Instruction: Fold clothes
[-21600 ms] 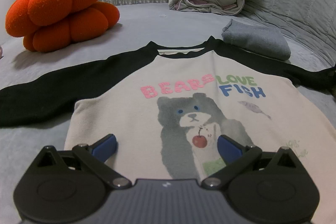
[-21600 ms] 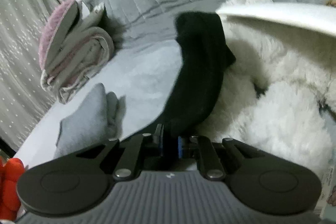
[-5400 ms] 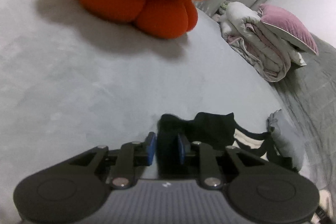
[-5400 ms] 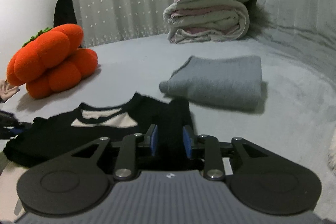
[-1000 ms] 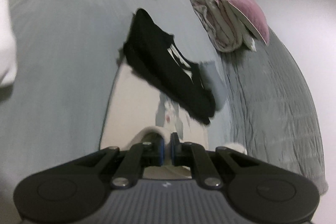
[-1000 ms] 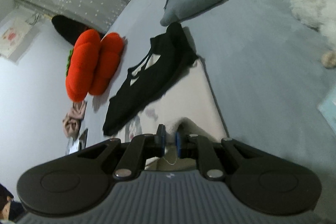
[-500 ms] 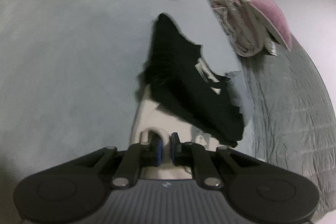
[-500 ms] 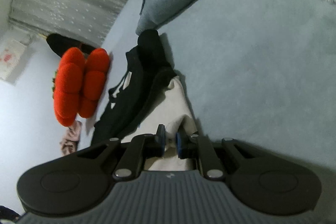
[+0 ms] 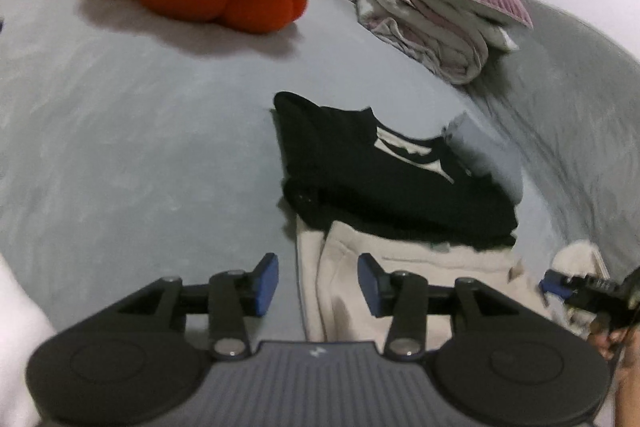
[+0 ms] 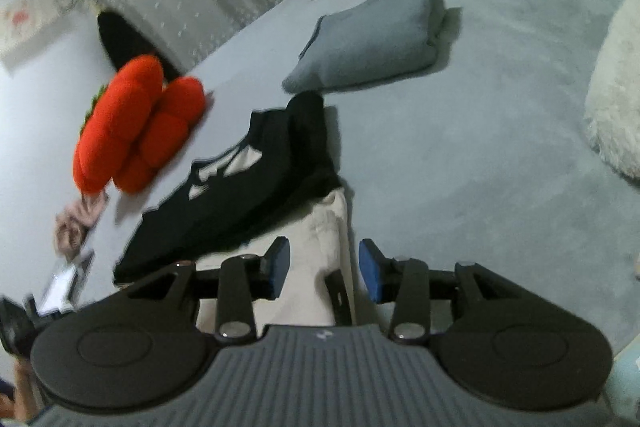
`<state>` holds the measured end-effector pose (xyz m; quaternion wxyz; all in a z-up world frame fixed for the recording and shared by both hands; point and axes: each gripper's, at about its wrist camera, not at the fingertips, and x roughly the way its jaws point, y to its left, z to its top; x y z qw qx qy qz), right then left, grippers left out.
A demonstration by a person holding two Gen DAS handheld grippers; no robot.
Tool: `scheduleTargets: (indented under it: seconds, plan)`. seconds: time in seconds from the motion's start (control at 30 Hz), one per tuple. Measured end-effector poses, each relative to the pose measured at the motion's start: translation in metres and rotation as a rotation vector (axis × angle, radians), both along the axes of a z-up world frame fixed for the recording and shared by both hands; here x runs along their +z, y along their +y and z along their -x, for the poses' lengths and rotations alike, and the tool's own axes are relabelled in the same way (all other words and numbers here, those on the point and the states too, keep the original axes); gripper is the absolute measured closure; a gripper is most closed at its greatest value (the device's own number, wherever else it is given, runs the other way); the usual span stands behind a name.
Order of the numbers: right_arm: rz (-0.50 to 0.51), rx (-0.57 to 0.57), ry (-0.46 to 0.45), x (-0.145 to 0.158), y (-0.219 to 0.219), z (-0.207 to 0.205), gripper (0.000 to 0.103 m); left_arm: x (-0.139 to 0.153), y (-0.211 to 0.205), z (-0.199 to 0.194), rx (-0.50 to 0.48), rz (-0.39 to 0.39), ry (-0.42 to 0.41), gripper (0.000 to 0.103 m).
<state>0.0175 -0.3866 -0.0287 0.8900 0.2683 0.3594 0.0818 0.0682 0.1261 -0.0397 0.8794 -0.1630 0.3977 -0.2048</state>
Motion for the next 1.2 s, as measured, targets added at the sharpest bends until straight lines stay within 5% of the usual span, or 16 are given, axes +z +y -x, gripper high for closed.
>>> scheduleTargets:
  seconds: [0.37,0.47,0.53,0.6,0.7,0.9,1.2]
  plan:
    - [0.272,0.096,-0.031,-0.011,0.049,-0.016,0.06,-0.011,-0.064,0.006,-0.069,-0.316,-0.147,0.061]
    - [0.335,0.1,-0.05,-0.014,0.058,-0.017,0.064,-0.011,-0.073,0.012,-0.06,-0.373,-0.204,0.094]
    - [0.376,0.096,-0.054,-0.015,0.061,-0.017,0.088,-0.006,-0.072,0.016,-0.053,-0.361,-0.228,0.094]
    - [0.377,0.073,-0.073,-0.012,0.06,-0.015,0.091,-0.001,-0.068,0.02,-0.032,-0.331,-0.252,0.095]
    - [0.366,0.034,-0.121,-0.002,0.056,-0.009,0.092,0.006,-0.057,0.023,-0.004,-0.249,-0.268,0.095]
    - [0.348,-0.016,-0.164,0.006,0.052,-0.012,0.093,0.003,-0.032,0.012,0.07,-0.08,-0.152,0.095]
    - [0.339,-0.058,-0.157,0.001,0.055,-0.029,0.093,0.001,-0.04,0.011,0.102,-0.102,-0.176,0.095]
